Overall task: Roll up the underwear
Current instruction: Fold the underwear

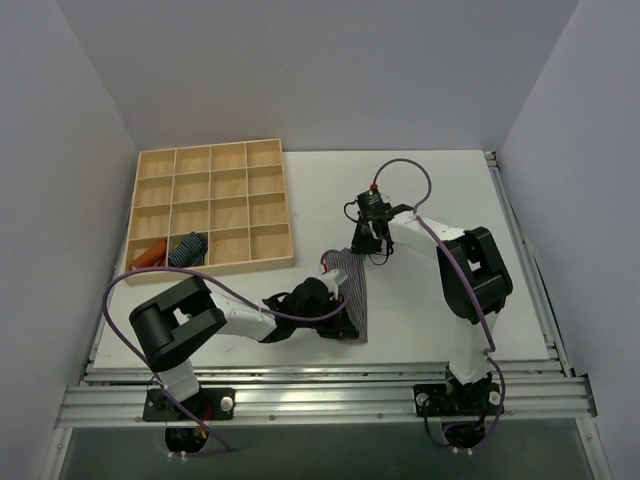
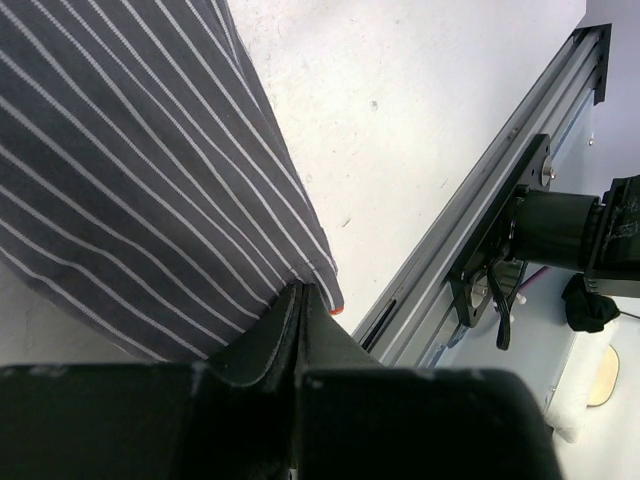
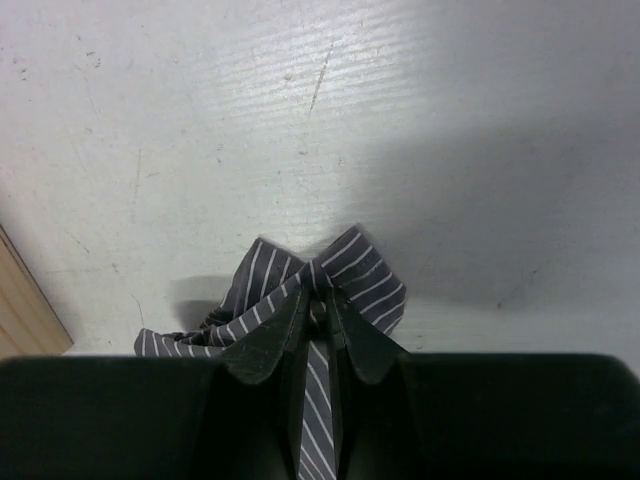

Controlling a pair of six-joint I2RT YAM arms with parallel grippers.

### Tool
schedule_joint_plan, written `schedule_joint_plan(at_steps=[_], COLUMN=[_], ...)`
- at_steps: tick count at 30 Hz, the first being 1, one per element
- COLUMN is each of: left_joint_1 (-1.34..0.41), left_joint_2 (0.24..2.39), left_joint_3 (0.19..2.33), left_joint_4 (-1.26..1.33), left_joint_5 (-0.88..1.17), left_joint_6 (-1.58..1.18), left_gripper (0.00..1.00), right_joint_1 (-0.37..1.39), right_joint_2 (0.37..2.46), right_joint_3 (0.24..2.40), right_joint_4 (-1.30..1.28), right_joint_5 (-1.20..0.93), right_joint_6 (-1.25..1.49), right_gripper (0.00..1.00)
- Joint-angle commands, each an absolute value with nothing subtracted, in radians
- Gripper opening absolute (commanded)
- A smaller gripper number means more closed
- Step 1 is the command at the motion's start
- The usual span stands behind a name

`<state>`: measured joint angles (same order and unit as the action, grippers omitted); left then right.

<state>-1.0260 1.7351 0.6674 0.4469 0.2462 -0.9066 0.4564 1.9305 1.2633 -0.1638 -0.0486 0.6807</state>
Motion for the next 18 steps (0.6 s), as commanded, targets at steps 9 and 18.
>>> schedule_joint_plan(at_steps=[9,18], left_joint_1=[-1.037,-1.032], left_joint_2=[1.677,1.546], left_joint_3=[0.822,0.986], left_joint_4=[-0.079,-0.276], left_joint_5=[0.106,0.081], left_joint_6=[-0.772,-0.741], left_gripper=[0.34,0.45], right_joint_1=[0.434,0.411], right_joint_2=[1.832,1.574], right_joint_3=[1.338,1.209], right_joint_4=[-0.299,-0.400], right_joint_5=[-0.083,-0.118], right_joint_6=[0.598,0.620], right_gripper=[0.22,0.23])
